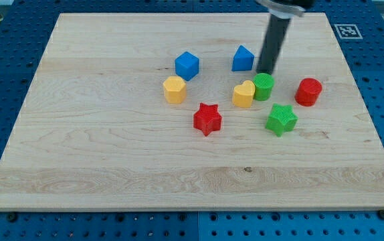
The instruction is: Move the blue cube towards the bottom left
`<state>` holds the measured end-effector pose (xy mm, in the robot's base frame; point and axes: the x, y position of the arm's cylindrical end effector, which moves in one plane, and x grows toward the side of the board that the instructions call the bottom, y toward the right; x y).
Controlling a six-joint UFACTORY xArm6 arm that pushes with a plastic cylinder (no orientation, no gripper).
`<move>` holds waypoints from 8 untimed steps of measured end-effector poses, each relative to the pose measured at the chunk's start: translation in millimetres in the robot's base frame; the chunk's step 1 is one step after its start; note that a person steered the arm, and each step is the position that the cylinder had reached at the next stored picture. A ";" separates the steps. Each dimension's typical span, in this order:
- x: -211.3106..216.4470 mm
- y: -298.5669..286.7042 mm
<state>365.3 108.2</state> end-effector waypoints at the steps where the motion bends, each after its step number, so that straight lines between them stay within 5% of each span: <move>1: -1.5 -60.3; 2: -1.6 -114.8; 8: -30.7 -119.9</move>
<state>334.6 -11.7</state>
